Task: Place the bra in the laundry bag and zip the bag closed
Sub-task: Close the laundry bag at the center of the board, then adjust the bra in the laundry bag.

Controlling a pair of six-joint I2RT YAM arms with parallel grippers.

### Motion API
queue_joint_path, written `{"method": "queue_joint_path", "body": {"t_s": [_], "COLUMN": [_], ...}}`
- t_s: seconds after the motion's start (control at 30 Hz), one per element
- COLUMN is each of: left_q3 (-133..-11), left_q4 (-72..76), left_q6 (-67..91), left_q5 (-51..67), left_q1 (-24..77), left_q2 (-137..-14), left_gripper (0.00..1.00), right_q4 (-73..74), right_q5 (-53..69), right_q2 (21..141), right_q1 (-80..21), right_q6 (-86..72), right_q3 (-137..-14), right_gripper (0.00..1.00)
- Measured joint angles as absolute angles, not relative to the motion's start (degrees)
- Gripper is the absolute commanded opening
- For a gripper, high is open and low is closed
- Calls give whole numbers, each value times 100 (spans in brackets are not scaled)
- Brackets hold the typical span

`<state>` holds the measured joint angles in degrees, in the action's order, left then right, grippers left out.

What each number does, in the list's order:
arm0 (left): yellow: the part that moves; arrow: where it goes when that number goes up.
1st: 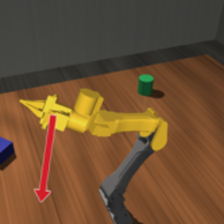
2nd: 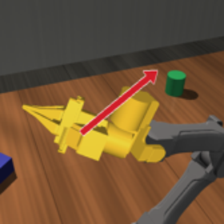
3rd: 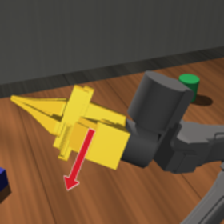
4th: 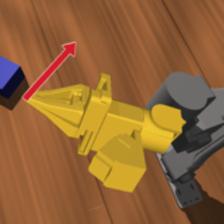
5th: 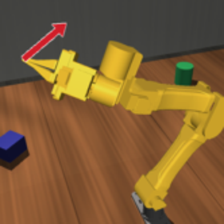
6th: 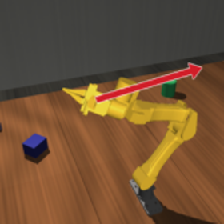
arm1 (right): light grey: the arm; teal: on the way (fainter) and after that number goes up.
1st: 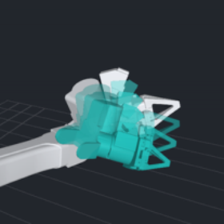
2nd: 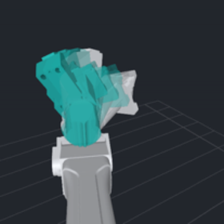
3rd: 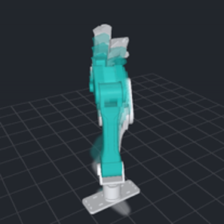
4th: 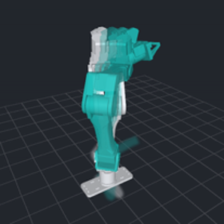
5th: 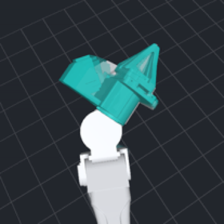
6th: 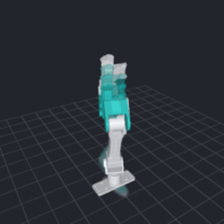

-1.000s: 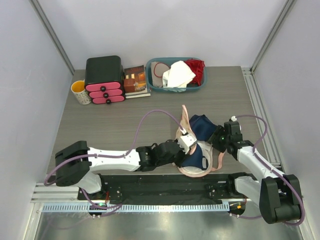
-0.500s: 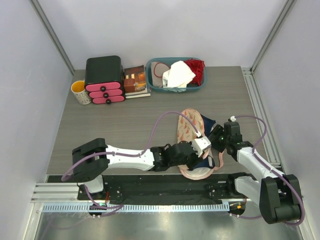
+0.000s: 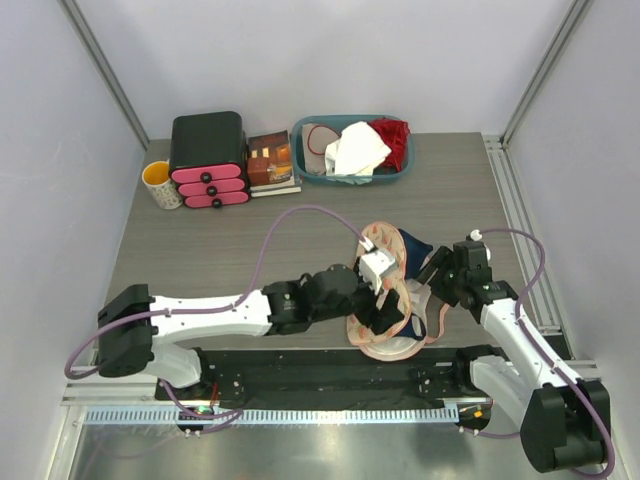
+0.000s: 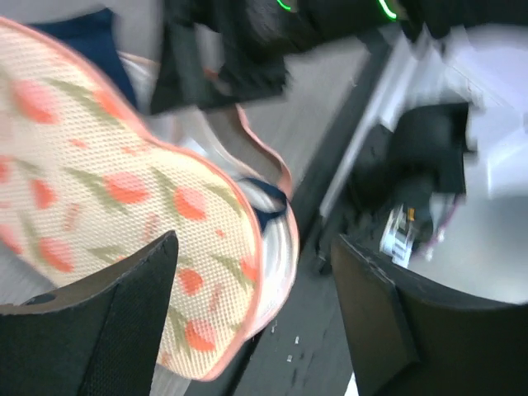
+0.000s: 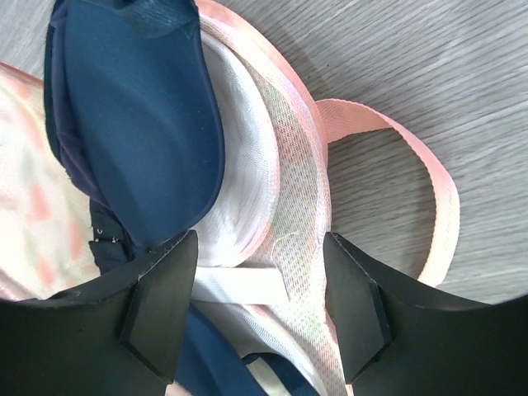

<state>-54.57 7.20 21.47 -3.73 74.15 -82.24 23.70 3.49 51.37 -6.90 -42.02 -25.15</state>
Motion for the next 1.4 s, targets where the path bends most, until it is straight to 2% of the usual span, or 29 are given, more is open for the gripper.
{"method": "queue_joint_path", "body": {"t_s": [0.23,0.4,0.73,0.83,0.97,1.07,1.3,1.4], "left_q3": [-7500,-8722,-10051,-10390,-10619,-10619,-10630,-10672], "left_q4": [-998,-1918,-2840,-2936,-3006,-3063,-3072,-3081], "left_q6": [3079,3135,2995,2961,2956,2961,2954,2954], "left_q5": [-860,-1409,-1699,-1717,-1712,-1686,-1627,-1588], "left_q1": [6375,6326,6335,6313,6230,6139,6031,6012], "left_q2": [-8986,-9996,-11625,-11904,-12086,-12095,-12095,-12095], "left_gripper": [73,64,66,61,42,32,15,12], "right_q4": [2668,2753,2624,2377,1861,1492,775,631], "right_q5": [222,150,-480,-484,-276,25,548,637], "right_q2": [4998,4901,5059,5325,5894,6248,6742,6853], "right_q1": [-690,-690,-674,-628,-451,-303,-200,-198], "right_q6": [-4224,-4219,-4200,-4160,-4056,-4012,-3907,-3865], "right_q3": [-2685,-2816,-2897,-2982,-3122,-3131,-3131,-3129], "right_gripper": [68,64,51,49,45,42,39,39]}}
